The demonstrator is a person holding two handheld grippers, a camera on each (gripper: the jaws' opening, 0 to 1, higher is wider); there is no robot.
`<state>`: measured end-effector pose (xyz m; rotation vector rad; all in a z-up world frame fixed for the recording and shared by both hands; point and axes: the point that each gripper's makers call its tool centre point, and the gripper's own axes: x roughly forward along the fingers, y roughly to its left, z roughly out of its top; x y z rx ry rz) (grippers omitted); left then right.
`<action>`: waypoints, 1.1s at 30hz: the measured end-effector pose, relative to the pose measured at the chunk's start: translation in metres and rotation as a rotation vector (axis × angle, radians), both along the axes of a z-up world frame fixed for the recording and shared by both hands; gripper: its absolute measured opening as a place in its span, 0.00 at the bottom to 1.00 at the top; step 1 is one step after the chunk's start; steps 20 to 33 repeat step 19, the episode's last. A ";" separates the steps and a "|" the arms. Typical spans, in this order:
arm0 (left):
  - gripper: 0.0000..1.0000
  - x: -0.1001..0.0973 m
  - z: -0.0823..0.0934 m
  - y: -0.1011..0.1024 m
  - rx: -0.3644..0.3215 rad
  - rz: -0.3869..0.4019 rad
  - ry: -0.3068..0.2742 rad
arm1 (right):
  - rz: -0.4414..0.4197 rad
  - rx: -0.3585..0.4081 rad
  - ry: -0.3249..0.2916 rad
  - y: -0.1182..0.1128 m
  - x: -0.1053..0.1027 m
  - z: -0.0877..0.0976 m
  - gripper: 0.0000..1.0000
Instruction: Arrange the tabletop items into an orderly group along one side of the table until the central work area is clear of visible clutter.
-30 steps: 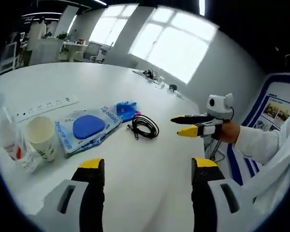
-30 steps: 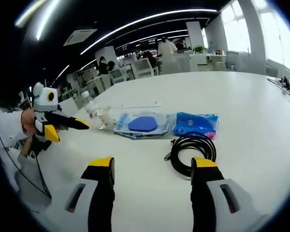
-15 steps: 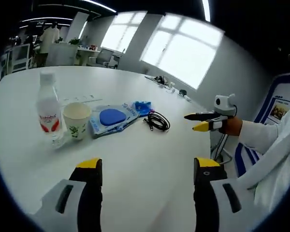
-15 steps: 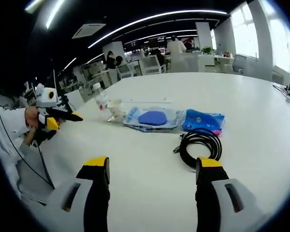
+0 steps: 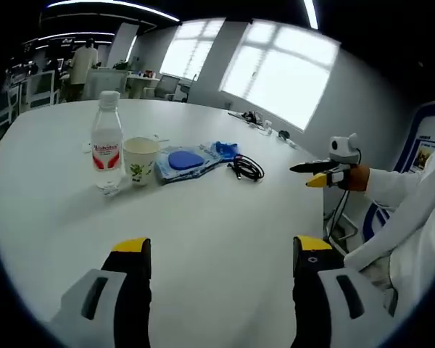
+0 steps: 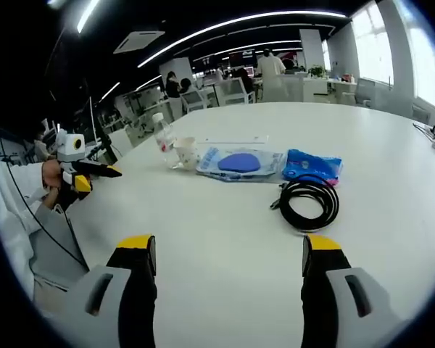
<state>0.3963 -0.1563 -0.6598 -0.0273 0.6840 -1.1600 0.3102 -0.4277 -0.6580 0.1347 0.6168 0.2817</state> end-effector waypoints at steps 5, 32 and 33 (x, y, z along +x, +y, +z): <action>0.85 0.002 -0.003 0.010 0.003 0.033 -0.007 | 0.001 0.005 0.010 0.000 -0.006 -0.005 0.88; 0.91 -0.005 -0.016 0.018 0.028 0.040 0.009 | -0.002 -0.003 0.040 -0.001 -0.019 -0.012 0.91; 0.91 -0.005 -0.016 0.018 0.028 0.040 0.009 | -0.002 -0.003 0.040 -0.001 -0.019 -0.012 0.91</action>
